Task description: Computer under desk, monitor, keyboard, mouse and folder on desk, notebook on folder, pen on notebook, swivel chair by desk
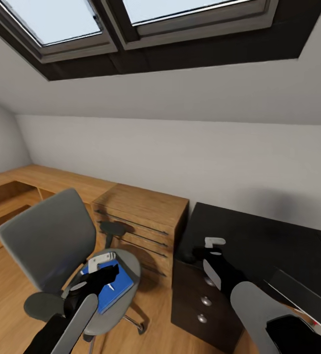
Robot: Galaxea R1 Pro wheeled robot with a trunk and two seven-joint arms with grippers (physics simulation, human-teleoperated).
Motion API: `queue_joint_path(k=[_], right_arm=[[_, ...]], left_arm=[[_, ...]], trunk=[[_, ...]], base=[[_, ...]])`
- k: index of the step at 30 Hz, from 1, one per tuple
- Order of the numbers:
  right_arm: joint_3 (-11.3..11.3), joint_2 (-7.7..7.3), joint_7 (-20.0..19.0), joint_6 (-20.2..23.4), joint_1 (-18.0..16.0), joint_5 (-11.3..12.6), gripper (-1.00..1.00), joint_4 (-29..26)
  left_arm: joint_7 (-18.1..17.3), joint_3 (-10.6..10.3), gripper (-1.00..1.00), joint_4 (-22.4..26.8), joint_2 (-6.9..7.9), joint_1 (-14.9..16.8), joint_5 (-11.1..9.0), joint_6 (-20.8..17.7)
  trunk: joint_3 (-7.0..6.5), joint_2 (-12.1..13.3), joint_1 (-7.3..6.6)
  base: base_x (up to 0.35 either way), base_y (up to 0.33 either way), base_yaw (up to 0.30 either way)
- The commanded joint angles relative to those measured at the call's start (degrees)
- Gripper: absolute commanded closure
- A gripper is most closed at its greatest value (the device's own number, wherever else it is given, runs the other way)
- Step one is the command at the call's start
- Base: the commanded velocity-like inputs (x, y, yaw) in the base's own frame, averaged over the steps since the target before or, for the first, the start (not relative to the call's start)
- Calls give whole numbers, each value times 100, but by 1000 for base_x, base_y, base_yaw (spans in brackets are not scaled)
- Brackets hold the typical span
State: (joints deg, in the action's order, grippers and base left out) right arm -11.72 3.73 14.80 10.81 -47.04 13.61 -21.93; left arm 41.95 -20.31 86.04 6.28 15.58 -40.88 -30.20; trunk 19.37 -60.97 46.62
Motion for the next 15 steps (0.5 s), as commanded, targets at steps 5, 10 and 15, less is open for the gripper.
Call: queue_joint_path(k=[5, 10, 15], right_arm=[[-46, 16, 57, 429, -6, 100, -100, -13], [-54, 30, 56, 469, -7, 113, -100, -13], [-65, 49, 53, 484, -7, 127, -100, -7]], left_arm=[[58, -197, -100, 1, 12, 7, -34, -4], [59, -220, -100, 0, 13, 7, -44, -4], [59, -225, -100, -1, 13, 7, -51, -5]], trunk=[[7, -5, 3], [7, -5, 3], [7, -5, 3]], base=[[266, 159, 0], [169, 55, 1], [48, 14, 93]])
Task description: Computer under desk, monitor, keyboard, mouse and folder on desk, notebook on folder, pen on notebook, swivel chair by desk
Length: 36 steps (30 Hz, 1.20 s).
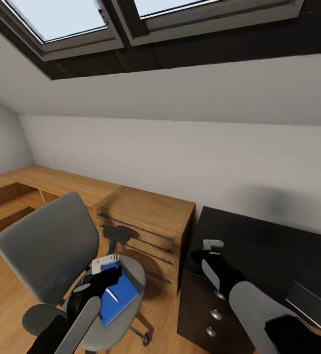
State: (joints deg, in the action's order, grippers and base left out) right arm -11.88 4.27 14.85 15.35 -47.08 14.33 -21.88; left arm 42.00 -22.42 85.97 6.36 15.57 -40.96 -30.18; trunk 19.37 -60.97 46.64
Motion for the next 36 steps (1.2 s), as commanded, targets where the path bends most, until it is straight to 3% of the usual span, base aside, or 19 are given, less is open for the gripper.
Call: queue_joint_path(k=[1, 6, 19, 30, 36], right_arm=[[-49, 4, 49, 32, -1, 56, -100, -11], [-55, 131, 43, 51, 0, 50, -100, -5], [-60, 106, 4, 36, 0, 0, -100, -5], [-60, -132, -257, 35, -3, -338, -100, 43], [-36, -417, -712, 88, -3, -383, -100, 57]], left_arm=[[53, -15, -100, 6, 6, 8, -45, -7], [53, -17, -100, 6, 6, 8, -51, -13], [53, -110, -100, 0, -3, 8, -45, -11], [52, -185, -100, -10, -11, 8, -46, -22], [53, -191, -100, -10, -12, 8, -39, -21]], trunk=[[7, -5, 1], [7, -5, 1], [7, -5, 1], [7, -5, 1], [7, -5, 1]], base=[[20, 6, 191], [9, 3, 237], [97, 0, 118], [40, 0, 2], [3, 0, 0]])
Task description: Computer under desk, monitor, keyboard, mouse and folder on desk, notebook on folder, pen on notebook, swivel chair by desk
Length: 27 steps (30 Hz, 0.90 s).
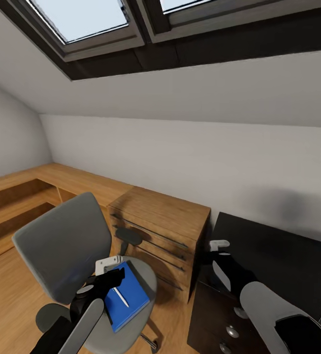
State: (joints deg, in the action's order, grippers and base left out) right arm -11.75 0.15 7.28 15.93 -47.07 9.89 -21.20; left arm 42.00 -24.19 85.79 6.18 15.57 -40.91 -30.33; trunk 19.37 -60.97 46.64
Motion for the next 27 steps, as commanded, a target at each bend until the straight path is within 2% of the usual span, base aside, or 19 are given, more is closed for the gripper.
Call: queue_joint_path(k=[1, 5, 11, 20, 27], right_arm=[[-45, -61, -12, 89, -3, 63, -100, -9], [-40, -136, -88, 385, -3, 79, -100, -23], [-39, -167, -132, 764, -3, 78, -100, -30], [-40, -222, -186, 851, -3, 64, -100, -38], [-80, -330, -769, 817, -3, -22, -100, -30]], left_arm=[[54, -14, -100, 11, 6, 7, -46, -7], [54, -13, -100, 15, 6, 7, -52, -8], [54, -9, -100, 16, 6, 7, -57, -2], [53, -10, -100, 19, 6, 7, -55, 0], [54, -7, -100, 20, 0, 7, -56, 7]], trunk=[[7, -5, 1], [7, -5, 1], [7, -5, 1], [7, -5, 1], [7, -5, 1]], base=[[0, 0, 0], [0, 0, 0], [0, 0, 0], [0, 0, 0], [0, 0, 0]])
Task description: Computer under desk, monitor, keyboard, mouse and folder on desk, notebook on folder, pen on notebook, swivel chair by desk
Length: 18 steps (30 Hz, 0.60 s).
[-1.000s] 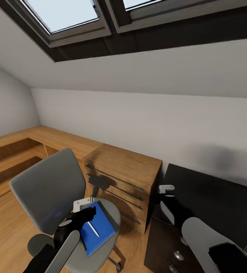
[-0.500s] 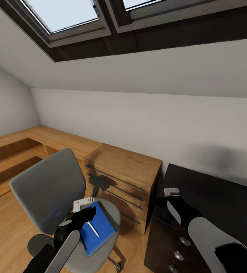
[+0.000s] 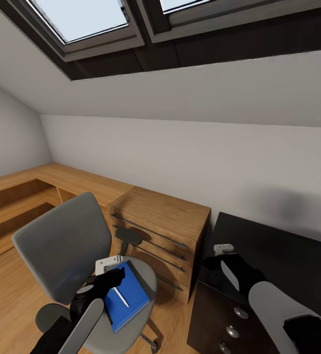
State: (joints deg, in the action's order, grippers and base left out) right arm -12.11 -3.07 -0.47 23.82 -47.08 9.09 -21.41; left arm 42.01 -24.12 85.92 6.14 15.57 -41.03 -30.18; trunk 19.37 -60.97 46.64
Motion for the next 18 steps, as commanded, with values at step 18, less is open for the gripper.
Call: queue_joint_path(k=[18], right_arm=[[-46, -297, -798, -209, 5, -479, -100, 230]], left_arm=[[53, -69, -100, 12, -27, 7, -50, -5]], trunk=[[7, -5, 1]], base=[[0, 0, 0]])
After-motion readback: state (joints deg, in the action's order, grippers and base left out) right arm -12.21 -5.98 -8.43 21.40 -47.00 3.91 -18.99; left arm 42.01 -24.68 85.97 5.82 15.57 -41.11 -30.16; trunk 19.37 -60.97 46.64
